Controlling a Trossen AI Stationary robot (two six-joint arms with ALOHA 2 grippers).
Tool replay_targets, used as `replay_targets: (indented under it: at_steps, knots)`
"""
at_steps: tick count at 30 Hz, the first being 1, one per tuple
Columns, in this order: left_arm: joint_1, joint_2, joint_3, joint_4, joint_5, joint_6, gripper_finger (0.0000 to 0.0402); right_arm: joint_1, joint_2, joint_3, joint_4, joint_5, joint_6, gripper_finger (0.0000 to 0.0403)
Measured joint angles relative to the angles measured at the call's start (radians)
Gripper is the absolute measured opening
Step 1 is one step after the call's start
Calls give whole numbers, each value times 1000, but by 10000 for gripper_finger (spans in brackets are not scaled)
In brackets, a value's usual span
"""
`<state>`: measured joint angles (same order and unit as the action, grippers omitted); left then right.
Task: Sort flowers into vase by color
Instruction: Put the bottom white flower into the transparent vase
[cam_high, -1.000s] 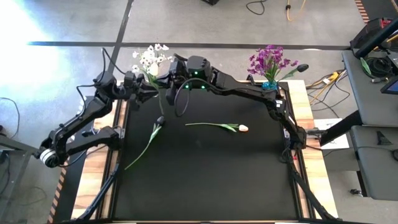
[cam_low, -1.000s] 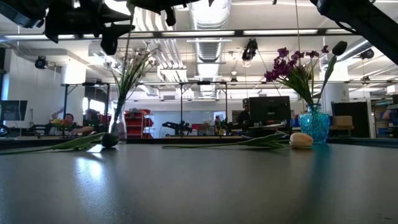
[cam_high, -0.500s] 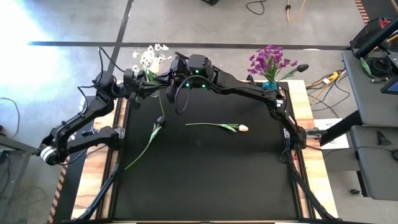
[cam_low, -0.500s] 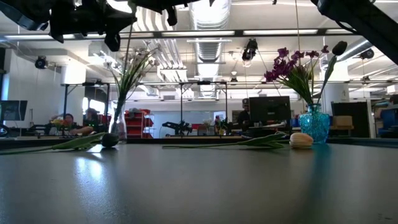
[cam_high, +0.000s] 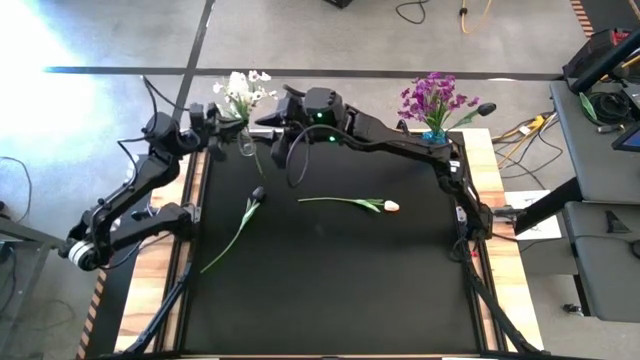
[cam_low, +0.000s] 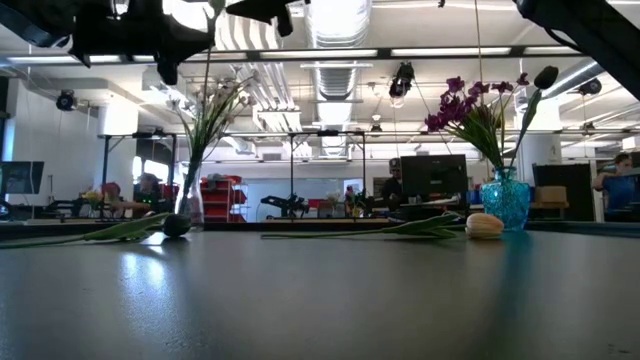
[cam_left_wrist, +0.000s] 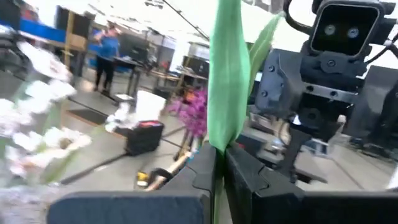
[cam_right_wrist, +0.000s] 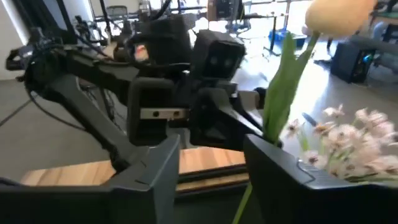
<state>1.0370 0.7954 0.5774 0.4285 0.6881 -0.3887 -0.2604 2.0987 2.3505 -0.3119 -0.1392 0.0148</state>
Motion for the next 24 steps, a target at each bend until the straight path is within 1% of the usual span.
replay_targets:
  at_steps: [2, 4, 8, 12, 15, 17, 19, 24]
  knots:
    - [26, -15, 0, 0, -41, 29, 1, -2, -10, 0, -25, 8, -10, 195]
    - [50, -37, 0, -1, -103, 60, 1, -3, -17, 0, -38, 11, -19, 203]
    - [83, -79, 3, -33, -237, 139, 0, -1, -32, 0, -61, 13, -24, 206]
    - [85, -102, 68, -190, -405, 319, 0, -2, -36, 0, -73, 29, -26, 200]
    - [84, -92, 131, -280, -496, 455, 0, -2, -36, 0, -88, 35, -26, 192]
    - [85, -76, 149, -291, -529, 508, 0, -2, -36, 0, -98, 35, -32, 188]
    - [85, -58, 149, -272, -538, 524, 0, -2, -36, 0, -105, 35, -40, 183]
    - [84, -16, 108, -180, -533, 485, 0, -2, -36, 0, -104, 35, -43, 174]
